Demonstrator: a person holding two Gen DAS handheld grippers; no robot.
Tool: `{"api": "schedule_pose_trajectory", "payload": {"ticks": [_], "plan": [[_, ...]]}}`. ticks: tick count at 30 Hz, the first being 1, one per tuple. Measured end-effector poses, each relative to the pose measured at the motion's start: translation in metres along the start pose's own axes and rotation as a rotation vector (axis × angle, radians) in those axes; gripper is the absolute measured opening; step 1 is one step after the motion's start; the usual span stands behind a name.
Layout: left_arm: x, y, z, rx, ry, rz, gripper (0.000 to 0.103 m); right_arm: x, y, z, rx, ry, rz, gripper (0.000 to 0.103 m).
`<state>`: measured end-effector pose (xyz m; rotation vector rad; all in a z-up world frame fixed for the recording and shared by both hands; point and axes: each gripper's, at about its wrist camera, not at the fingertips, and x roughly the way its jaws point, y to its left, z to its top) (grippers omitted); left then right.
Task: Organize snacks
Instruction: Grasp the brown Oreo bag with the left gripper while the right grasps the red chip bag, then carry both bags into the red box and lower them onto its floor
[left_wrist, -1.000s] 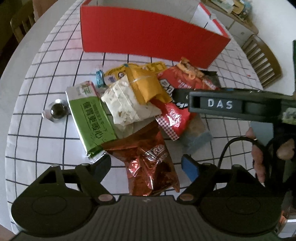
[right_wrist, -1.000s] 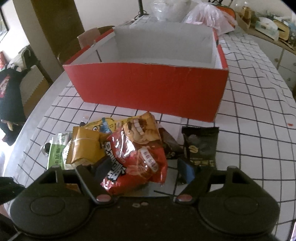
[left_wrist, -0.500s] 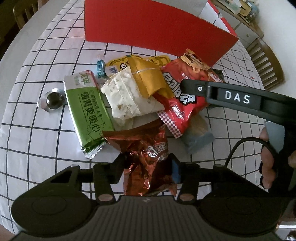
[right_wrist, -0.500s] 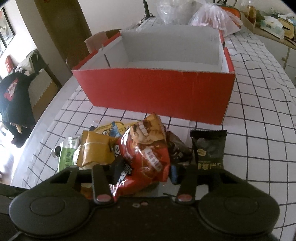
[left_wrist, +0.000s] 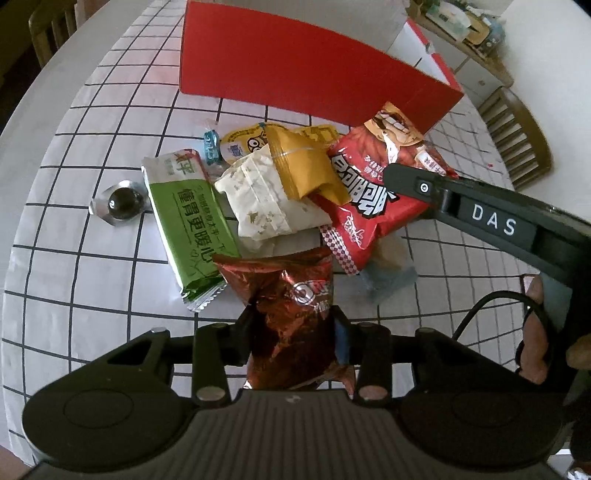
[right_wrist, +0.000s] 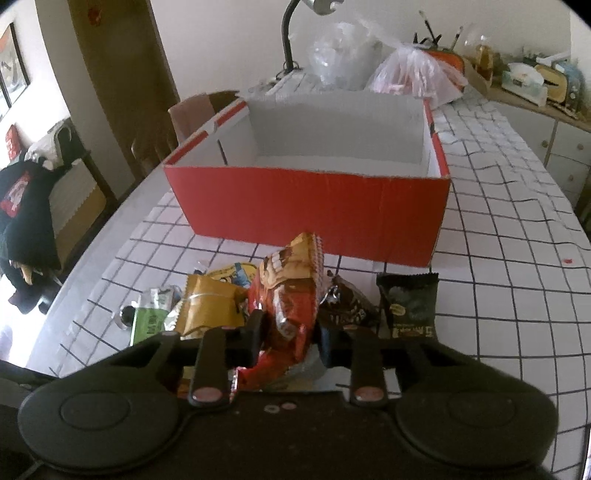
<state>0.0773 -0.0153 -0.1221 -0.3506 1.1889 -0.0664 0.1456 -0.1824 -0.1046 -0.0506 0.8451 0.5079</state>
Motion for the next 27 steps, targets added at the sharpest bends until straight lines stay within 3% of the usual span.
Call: {"api": "schedule_pose_trajectory", "payload": {"ticks": [4,27], "plan": [[-0.011,0.005,0.0,0.012,-0.025,-0.008,0.04,-0.01,0.005,-0.002,0.009,-0.026,-0.021,0.022],[-0.086,0.016,0.022,0.114,-0.209,-0.032,0.04,-0.078,0.037,0.006,0.049,-0.198,-0.116,0.021]]}}
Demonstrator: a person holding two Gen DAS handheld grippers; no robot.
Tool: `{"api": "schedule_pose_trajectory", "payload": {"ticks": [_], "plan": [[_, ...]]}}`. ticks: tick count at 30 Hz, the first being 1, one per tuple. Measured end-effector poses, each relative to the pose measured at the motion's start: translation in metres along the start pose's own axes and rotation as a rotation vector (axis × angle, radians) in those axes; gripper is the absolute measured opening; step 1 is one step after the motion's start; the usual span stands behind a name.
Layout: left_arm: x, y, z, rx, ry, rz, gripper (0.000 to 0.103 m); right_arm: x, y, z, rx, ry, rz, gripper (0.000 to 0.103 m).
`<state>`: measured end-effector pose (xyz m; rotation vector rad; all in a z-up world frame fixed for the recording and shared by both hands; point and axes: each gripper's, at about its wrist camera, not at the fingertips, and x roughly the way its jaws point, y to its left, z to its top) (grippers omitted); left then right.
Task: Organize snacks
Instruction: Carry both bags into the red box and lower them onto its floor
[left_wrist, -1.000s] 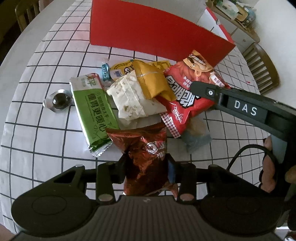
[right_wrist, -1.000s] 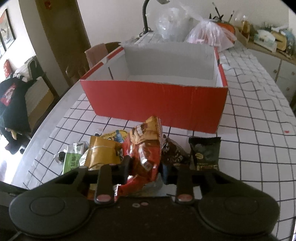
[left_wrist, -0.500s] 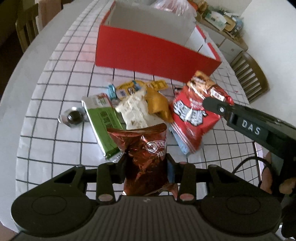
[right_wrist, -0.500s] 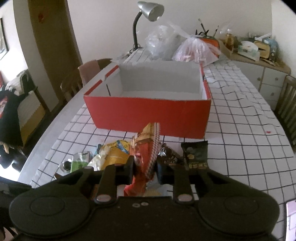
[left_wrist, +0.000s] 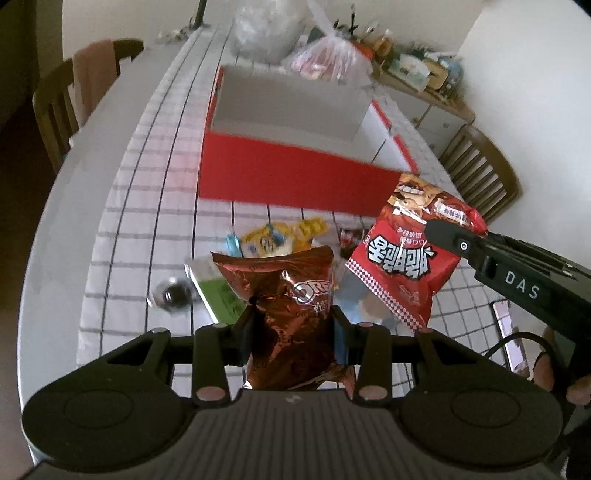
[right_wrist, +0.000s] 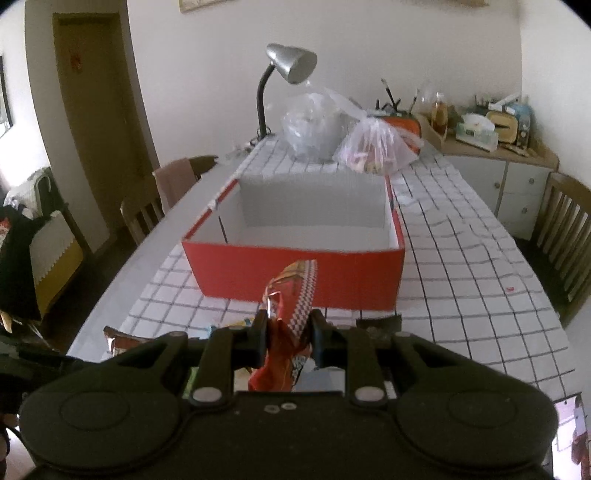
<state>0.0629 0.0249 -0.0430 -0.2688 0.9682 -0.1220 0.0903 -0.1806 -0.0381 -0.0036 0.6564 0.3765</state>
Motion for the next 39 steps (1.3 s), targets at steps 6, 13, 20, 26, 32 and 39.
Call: {"api": "schedule_pose_trajectory", "payload": {"ticks": [6,13,20,26,32,39], "plan": [[-0.018,-0.001,0.024,0.039,-0.067,-0.009,0.04,-0.012,0.008,0.021,-0.014,-0.057,-0.005,0.021],[-0.023,-0.006,0.07,0.069,-0.12,0.007,0.04,-0.01,0.007,0.05,-0.04,-0.095,-0.02,0.021],[0.001,-0.014,0.114,0.09,-0.129,0.043,0.04,0.019,-0.007,0.076,-0.049,-0.091,-0.019,0.021],[0.032,-0.019,0.152,0.109,-0.113,0.081,0.04,0.056,-0.026,0.099,-0.027,-0.065,-0.003,0.021],[0.07,-0.018,0.183,0.111,-0.078,0.125,0.04,0.099,-0.045,0.114,-0.013,-0.025,0.004,0.021],[0.119,-0.011,0.207,0.103,-0.022,0.159,0.04,0.149,-0.062,0.122,-0.003,0.03,0.01,0.021]]}}
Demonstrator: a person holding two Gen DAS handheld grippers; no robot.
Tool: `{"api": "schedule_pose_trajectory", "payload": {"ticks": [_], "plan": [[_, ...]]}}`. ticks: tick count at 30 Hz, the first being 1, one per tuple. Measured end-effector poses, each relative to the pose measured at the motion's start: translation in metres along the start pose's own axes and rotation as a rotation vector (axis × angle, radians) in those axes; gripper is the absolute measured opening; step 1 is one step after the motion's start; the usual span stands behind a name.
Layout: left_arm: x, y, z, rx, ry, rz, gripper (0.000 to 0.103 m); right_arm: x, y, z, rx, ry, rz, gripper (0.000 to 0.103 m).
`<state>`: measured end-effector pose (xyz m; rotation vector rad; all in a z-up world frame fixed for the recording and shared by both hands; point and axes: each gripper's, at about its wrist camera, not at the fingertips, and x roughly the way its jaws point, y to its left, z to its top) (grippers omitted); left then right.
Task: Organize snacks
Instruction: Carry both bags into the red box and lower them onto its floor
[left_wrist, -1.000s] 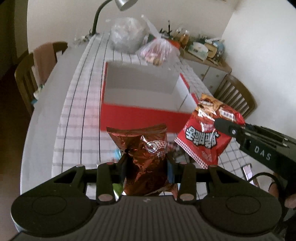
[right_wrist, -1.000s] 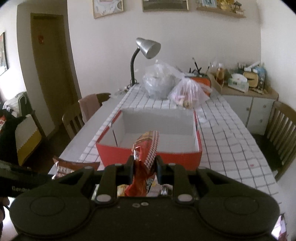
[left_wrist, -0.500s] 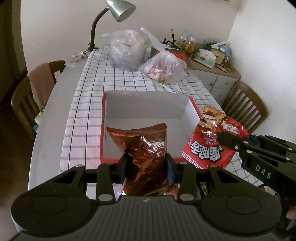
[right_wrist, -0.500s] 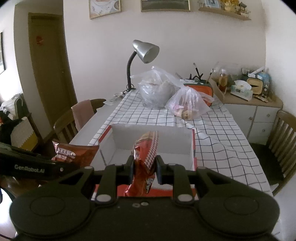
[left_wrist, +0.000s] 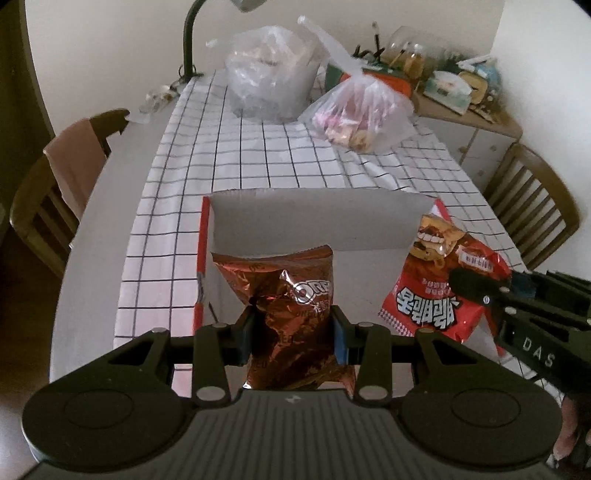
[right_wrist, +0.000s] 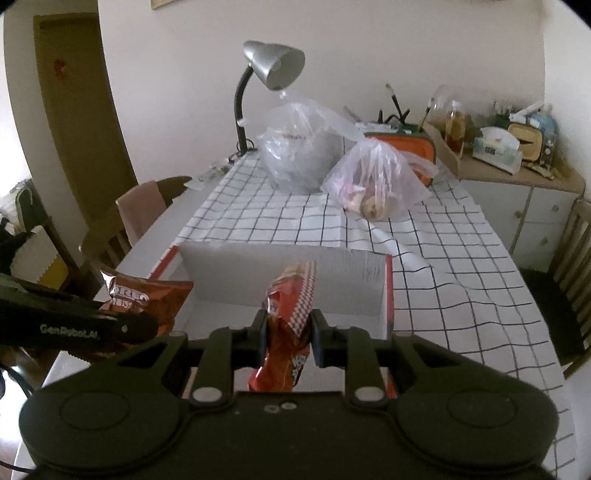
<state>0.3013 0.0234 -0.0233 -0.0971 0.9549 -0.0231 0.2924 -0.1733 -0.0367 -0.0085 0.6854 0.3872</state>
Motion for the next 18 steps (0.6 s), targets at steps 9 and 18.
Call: {"api": "schedule_pose_trajectory", "payload": {"ticks": [9,18], "plan": [[0.055,-0.008,0.011,0.022,0.095,0.031,0.04,0.045,-0.021,-0.002,0.049,0.074,0.019,0.021],[0.091,-0.013,0.002,0.041,0.182,0.071,0.04,0.069,-0.026,-0.016,0.071,0.133,0.033,0.021]]}}
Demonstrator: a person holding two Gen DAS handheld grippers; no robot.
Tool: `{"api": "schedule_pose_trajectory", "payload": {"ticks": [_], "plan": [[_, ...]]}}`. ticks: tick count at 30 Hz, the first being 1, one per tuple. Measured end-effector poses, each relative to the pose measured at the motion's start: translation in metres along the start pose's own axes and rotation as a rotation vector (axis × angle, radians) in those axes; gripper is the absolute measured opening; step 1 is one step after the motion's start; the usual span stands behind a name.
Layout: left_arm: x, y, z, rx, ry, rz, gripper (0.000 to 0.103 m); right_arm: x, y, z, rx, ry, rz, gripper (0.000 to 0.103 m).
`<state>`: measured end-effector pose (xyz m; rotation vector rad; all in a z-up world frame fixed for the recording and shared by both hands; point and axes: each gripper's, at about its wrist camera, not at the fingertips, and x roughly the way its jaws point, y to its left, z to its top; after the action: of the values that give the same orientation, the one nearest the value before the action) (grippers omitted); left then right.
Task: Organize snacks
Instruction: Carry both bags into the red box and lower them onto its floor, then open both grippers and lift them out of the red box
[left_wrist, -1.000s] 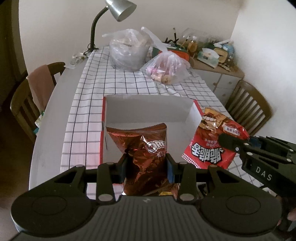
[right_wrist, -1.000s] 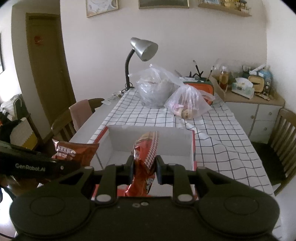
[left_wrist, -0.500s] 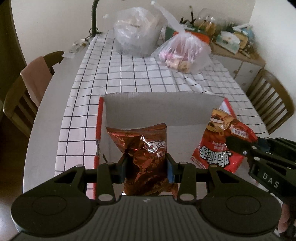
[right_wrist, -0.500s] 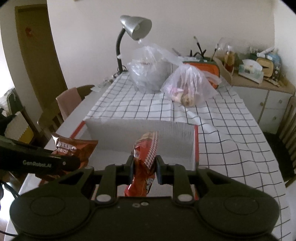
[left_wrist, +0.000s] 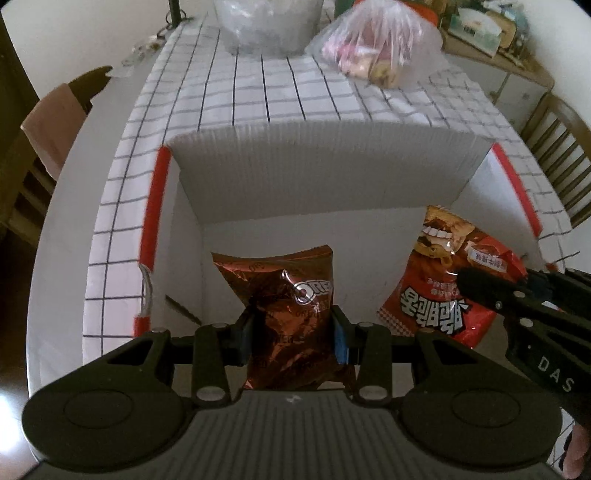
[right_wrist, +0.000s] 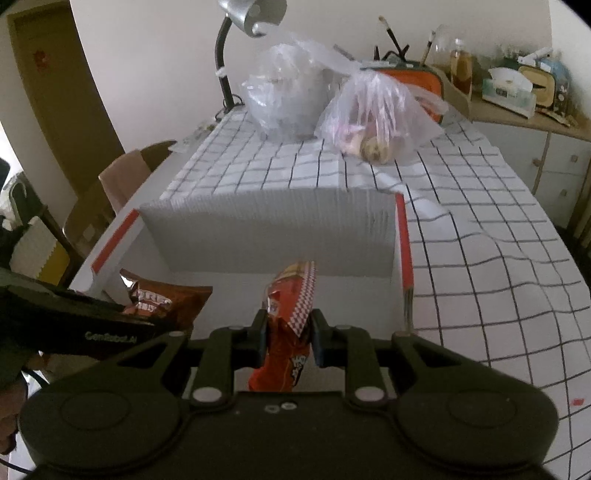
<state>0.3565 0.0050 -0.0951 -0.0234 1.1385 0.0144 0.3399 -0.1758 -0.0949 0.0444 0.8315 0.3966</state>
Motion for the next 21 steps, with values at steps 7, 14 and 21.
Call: {"api": "schedule_pose_trajectory", "payload": {"ticks": [7,14,21], "plan": [[0.01,-0.001,-0.005,0.005,0.036,0.007,0.041,0.001,0.0,-0.007,-0.008,0.023,-0.005,0.022],[-0.001,0.001,-0.006,0.005,0.005,-0.009,0.052,-0.003,0.007,-0.009,-0.038,0.032,-0.023,0.034],[-0.026,0.007,-0.011,-0.01,-0.049,-0.035,0.056,-0.02,0.007,-0.011,-0.05,0.012,-0.043,0.046]]}}
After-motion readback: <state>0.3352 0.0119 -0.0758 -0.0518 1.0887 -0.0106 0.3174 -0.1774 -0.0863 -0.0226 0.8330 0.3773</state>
